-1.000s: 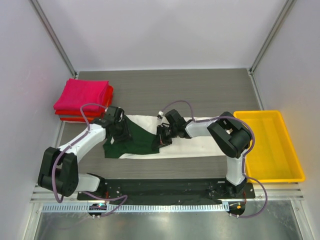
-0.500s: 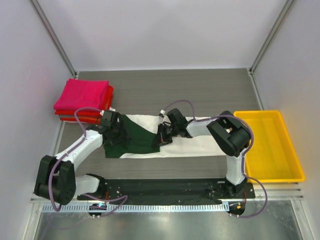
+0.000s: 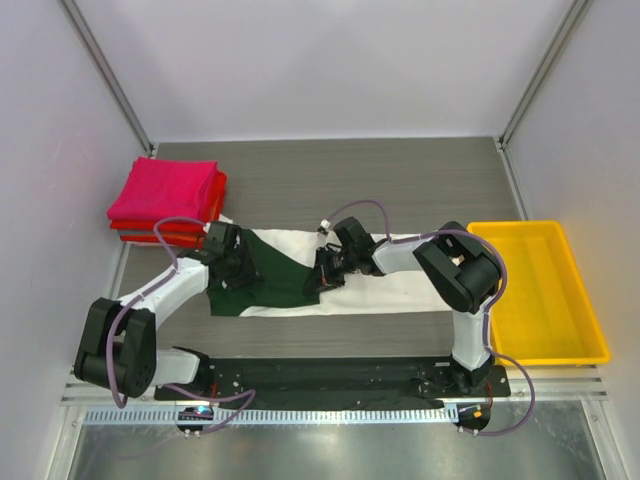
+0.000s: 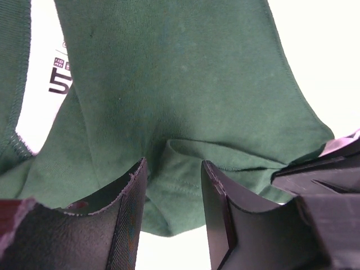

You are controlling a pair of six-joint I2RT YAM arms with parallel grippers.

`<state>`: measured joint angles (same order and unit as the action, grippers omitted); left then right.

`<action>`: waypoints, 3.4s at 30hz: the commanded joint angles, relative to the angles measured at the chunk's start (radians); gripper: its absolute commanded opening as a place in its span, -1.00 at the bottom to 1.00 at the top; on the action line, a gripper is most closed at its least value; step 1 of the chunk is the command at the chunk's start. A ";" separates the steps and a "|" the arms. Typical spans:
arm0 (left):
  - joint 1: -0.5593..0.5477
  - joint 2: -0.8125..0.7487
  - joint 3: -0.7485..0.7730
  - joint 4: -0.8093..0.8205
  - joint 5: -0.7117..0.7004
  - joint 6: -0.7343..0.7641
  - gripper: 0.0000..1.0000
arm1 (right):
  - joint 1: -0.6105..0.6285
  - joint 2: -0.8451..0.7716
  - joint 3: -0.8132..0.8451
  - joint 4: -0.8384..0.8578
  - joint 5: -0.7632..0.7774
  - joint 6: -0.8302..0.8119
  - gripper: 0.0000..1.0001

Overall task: Fold and stack the t-shirts
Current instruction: Fold the tshirt

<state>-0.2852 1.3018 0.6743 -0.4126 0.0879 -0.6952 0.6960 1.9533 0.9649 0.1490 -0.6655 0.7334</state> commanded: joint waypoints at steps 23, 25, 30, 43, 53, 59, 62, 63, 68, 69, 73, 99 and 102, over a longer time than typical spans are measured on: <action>0.017 0.100 0.145 -0.081 -0.120 0.053 -0.99 | -0.001 0.013 -0.017 0.015 0.020 -0.002 -0.98; 0.015 0.096 0.143 -0.081 -0.152 0.053 -0.95 | -0.001 0.013 -0.017 0.014 0.020 -0.002 -0.97; 0.015 0.109 0.139 -0.109 -0.174 0.049 -0.68 | -0.001 0.013 -0.017 0.014 0.020 0.000 -0.97; 0.001 -0.146 0.076 -0.086 -0.039 0.003 -0.30 | -0.003 0.009 -0.012 0.014 0.020 0.003 -0.98; -0.008 -0.053 0.044 -0.022 0.200 -0.058 -0.99 | -0.001 0.009 -0.012 0.015 0.020 0.009 -0.97; -0.003 0.007 -0.033 0.005 0.153 -0.076 -0.99 | -0.001 0.016 -0.009 0.015 0.017 0.009 -0.97; 0.024 0.030 -0.058 -0.028 0.076 -0.075 -0.99 | -0.001 0.016 -0.011 0.014 0.020 0.008 -0.97; 0.032 0.033 -0.056 -0.040 0.014 -0.072 -0.99 | -0.003 0.015 -0.011 0.015 0.020 0.008 -0.97; 0.037 0.005 -0.033 -0.152 -0.178 -0.070 -1.00 | -0.001 0.004 -0.015 0.009 0.026 0.008 -0.98; 0.037 -0.002 -0.027 -0.161 -0.191 -0.072 -0.99 | -0.001 -0.001 -0.015 0.006 0.026 0.008 -0.97; 0.035 -0.087 -0.013 -0.176 -0.188 -0.079 -0.99 | -0.001 -0.059 -0.006 -0.018 0.029 0.012 -0.80; -0.219 0.398 0.568 0.029 -0.091 -0.130 -0.99 | -0.219 -0.226 0.115 -0.373 0.423 -0.184 -0.97; -0.241 0.510 0.648 0.040 -0.056 -0.132 -0.99 | -0.222 -0.191 0.124 -0.370 0.454 -0.190 -0.97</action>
<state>-0.5087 1.7473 1.2472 -0.4255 -0.0086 -0.8116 0.4721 1.7527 1.0401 -0.2203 -0.2539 0.5747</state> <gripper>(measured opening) 0.003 0.025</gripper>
